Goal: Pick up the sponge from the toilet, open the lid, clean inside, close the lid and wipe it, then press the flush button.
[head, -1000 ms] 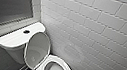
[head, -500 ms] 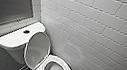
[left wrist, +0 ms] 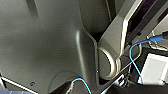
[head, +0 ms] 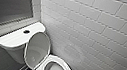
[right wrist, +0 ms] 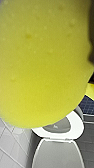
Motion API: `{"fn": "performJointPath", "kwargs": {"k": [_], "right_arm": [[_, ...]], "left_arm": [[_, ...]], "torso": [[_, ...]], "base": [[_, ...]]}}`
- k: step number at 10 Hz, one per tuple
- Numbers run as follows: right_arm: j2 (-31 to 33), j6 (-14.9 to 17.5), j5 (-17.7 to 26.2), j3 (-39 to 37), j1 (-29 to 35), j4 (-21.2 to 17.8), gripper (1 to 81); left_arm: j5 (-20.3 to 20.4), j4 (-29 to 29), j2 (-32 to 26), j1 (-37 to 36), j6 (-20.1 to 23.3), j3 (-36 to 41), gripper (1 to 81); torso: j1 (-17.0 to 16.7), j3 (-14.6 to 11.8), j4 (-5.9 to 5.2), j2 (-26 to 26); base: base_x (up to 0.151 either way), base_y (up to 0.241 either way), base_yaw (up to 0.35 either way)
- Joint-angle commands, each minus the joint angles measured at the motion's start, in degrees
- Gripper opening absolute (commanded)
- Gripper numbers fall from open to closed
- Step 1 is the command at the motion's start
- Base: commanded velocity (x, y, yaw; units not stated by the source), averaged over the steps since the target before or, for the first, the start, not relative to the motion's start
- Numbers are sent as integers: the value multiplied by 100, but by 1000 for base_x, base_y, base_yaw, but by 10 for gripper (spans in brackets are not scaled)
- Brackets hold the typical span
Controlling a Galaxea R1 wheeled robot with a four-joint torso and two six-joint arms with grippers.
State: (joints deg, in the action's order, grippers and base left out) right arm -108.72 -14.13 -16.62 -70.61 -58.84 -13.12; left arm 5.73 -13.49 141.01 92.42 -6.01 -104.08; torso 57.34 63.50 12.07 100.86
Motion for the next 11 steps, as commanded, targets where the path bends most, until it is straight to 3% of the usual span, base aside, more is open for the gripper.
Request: {"fn": "performJointPath", "kwargs": {"k": [1, 3, 4, 7, 8, 10, 11], "right_arm": [[453, -371, 1169, 391, 1422, -95, 10], [357, -485, 1318, 400, 1861, -95, 10], [234, -494, 1389, 365, 2046, -86, 10], [-258, -775, 1591, -172, 2442, -95, 10], [-381, -776, 1600, -224, 2530, -86, 10], [-653, -776, 1644, -408, 2697, -86, 10], [-759, -784, 1801, -479, 2845, -86, 10]], "left_arm": [[-248, -136, 77, 211, 30, 55, 811], [-248, -145, 279, 281, 38, -156, 811], [-248, -145, 428, 308, 38, -314, 811], [-248, -136, 622, 378, 30, -587, 811], [-248, -136, 657, 387, 30, -595, 811], [-257, -136, 771, 387, 30, -710, 811], [-257, -136, 833, 387, 30, -789, 811]], "torso": [[0, 0, 0, 0], [0, 334, 0, 0], [0, 125, 0, 0], [4, 249, 0, -2], [4, 243, -562, 0], [4, 243, -654, -2], [4, 243, -247, 0]], "base": [[0, 0, 0], [0, 0, 0], [0, 0, 0], [0, 0, 0], [0, 0, 0], [0, 0, 0], [0, 0, 0]]}}
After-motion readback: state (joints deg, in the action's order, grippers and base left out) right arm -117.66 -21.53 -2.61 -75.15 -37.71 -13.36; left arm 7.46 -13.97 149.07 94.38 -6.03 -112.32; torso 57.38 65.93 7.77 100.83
